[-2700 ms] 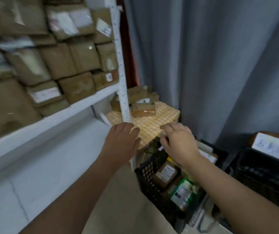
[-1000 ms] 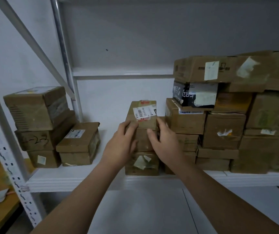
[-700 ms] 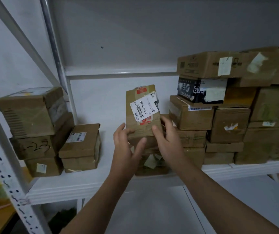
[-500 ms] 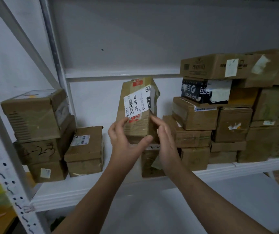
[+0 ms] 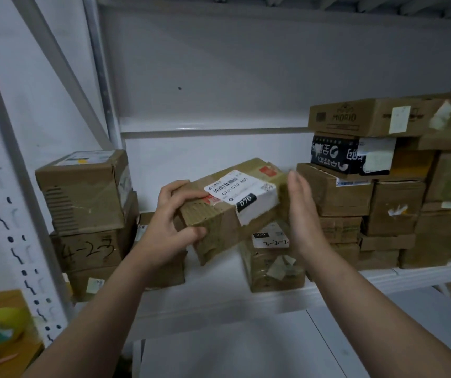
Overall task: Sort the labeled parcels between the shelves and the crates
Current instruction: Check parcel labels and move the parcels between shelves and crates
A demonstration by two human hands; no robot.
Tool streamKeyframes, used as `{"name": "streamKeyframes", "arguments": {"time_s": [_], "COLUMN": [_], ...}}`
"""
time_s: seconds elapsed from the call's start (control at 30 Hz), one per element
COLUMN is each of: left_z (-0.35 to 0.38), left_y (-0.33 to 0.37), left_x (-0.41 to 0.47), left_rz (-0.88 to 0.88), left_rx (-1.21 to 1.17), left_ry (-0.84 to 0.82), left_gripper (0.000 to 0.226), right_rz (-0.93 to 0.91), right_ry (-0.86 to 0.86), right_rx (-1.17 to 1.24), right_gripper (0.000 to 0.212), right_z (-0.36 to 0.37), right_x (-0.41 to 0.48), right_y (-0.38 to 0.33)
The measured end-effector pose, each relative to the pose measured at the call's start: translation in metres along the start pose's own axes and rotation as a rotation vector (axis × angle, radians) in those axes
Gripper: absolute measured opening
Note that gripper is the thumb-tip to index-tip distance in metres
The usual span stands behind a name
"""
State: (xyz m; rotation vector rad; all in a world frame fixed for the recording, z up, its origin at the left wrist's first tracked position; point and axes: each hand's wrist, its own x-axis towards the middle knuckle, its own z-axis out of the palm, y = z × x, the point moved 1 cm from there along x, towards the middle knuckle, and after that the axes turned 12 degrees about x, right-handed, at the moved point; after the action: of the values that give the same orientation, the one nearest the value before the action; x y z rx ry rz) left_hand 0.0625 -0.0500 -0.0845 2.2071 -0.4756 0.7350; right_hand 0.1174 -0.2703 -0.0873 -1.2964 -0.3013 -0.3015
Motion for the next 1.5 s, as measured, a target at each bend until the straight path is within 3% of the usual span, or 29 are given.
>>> {"name": "streamKeyframes", "arguments": {"time_s": [0.03, 0.13, 0.23, 0.33, 0.4, 0.57, 0.7, 0.87, 1.03, 1.2, 1.3, 1.5], "left_z": [0.0, 0.0, 0.005, 0.016, 0.024, 0.025, 0.015, 0.003, -0.011, -0.03, -0.036, -0.045], "left_y": [0.0, -0.002, -0.006, -0.004, -0.004, -0.009, -0.014, -0.017, -0.02, -0.027, -0.034, -0.047], "left_x": [-0.002, -0.006, -0.009, -0.013, -0.018, -0.025, -0.028, -0.024, -0.018, -0.026, -0.046, -0.077], "left_rz": [0.025, 0.059, 0.011, -0.089, -0.126, -0.189, -0.265, -0.343, -0.352, -0.277, -0.259, -0.322], "left_rx": [0.006, 0.019, -0.002, -0.123, -0.15, -0.158, -0.144, -0.138, 0.016, 0.27, 0.594, 0.705], "left_ry": [-0.017, -0.036, 0.093, 0.399, 0.494, 0.506, 0.565, 0.551, 0.492, 0.316, 0.24, 0.201], "left_gripper": [0.056, 0.054, 0.055, 0.049, 0.042, 0.039, 0.027, 0.019, 0.029, 0.052, 0.048, 0.041], "right_rz": [0.071, 0.2, 0.072, -0.062, -0.097, -0.072, -0.015, -0.068, -0.167, -0.323, -0.349, -0.391], "right_ry": [0.002, 0.01, 0.033, -0.027, -0.046, -0.077, -0.164, -0.329, -0.499, -0.334, -0.227, -0.158], "right_rx": [0.063, 0.187, 0.276, 0.324, 0.31, 0.232, 0.001, -0.054, -0.227, -0.307, -0.409, -0.672], "right_gripper": [0.082, 0.043, 0.028, 0.051, 0.067, 0.079, 0.081, 0.101, 0.11, 0.086, 0.09, 0.099], "right_z": [0.0, 0.0, -0.003, 0.001, 0.006, 0.009, 0.006, -0.003, -0.002, 0.027, 0.061, 0.137], "right_x": [0.002, 0.001, -0.002, -0.01, -0.016, -0.022, -0.022, -0.028, -0.035, -0.044, -0.046, -0.041], "right_y": [0.002, 0.009, 0.018, 0.021, 0.022, 0.022, 0.015, 0.009, -0.001, 0.006, 0.024, 0.063]}}
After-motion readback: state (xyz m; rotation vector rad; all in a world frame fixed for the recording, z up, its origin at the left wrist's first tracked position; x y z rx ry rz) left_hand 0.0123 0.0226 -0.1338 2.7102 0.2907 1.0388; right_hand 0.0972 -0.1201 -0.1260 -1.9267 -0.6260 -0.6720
